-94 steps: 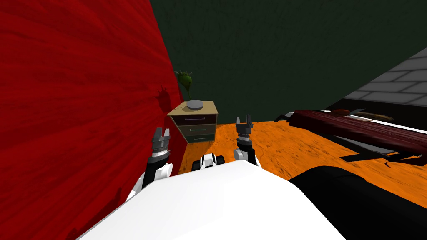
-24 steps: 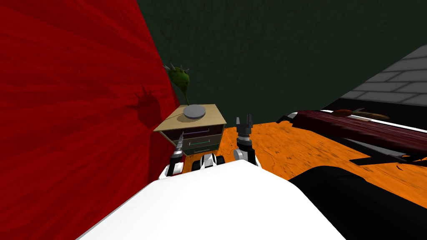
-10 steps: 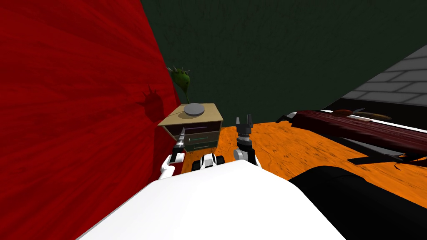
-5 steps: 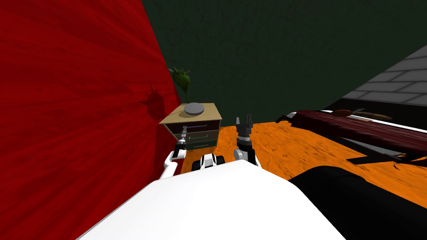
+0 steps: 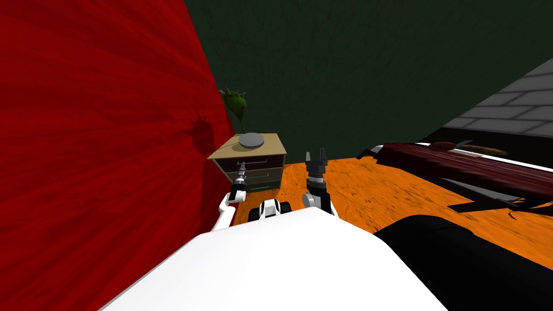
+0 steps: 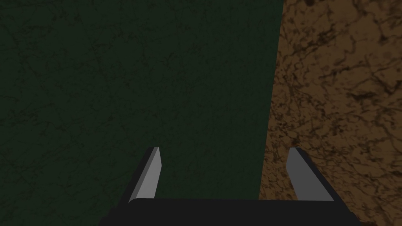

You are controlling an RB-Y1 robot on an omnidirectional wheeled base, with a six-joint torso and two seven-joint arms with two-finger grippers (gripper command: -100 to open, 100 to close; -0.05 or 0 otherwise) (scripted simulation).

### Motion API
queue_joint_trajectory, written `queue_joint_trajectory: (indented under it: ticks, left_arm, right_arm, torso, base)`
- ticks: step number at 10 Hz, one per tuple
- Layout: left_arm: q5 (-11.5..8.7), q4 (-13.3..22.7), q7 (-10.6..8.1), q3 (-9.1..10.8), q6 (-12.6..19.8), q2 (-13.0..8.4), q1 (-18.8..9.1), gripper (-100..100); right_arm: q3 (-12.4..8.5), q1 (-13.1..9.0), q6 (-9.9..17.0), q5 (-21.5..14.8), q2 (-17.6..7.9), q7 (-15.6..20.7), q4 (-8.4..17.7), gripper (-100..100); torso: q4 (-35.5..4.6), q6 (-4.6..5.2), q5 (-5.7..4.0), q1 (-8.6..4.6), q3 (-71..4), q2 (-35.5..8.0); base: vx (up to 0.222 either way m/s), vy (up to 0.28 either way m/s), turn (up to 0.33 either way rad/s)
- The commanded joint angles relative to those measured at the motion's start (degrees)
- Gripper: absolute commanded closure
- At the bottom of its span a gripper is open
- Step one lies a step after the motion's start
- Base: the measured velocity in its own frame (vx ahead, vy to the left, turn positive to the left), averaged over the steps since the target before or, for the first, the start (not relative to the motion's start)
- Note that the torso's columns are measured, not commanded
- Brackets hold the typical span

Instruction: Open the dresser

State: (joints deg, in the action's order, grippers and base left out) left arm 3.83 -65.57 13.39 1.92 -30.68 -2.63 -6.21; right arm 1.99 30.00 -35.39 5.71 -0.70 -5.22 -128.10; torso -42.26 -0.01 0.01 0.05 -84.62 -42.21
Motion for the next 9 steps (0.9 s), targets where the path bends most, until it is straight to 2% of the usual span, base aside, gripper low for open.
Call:
queue_joint_trajectory:
  ticks: [1, 2, 3, 5, 9]
  left_arm:
    - [-0.10, -0.84, -0.06, 0.29, 2.40, -0.20, -1.62, -100]
    - [-0.09, -0.73, -0.11, 0.19, 1.67, -0.25, -1.13, -100]
    - [-0.01, -0.08, -0.01, 0.03, 0.24, -0.02, -0.16, 100]
    - [-0.02, -1.08, -0.23, -0.11, 1.66, -0.19, -0.46, 100]
    - [0.05, -2.76, -0.44, -0.48, 3.15, -0.35, -1.19, 100]
  right_arm:
    - [0.00, 0.01, 0.00, 0.00, 0.00, 0.00, 0.00, 0]
    - [0.00, 0.01, 0.00, 0.00, 0.00, 0.00, 0.00, 0]
    - [0.00, 0.01, 0.00, 0.00, 0.00, 0.00, 0.00, 0]
    - [0.00, 0.00, 0.00, 0.00, 0.00, 0.00, 0.00, 0]
    - [0.00, -0.03, 0.01, 0.00, 0.00, 0.00, 0.00, 0]
  torso:
    - [0.03, 0.01, -0.01, -0.03, -0.08, 0.15]
    - [0.04, 0.01, -0.01, -0.03, -0.08, 0.12]
    - [-0.01, 0.01, 0.00, -0.04, 0.05, -0.10]
    - [-0.25, 0.03, -0.09, -0.11, 0.22, -0.36]
    - [-0.05, 0.01, -0.01, -0.04, 0.09, -0.15]
  base:
    - [0.072, -0.002, -0.001]
    - [0.030, 0.001, 0.000]
    - [-0.036, 0.003, 0.001]
    - [-0.067, -0.005, 0.016]
    - [-0.190, -0.006, 0.022]
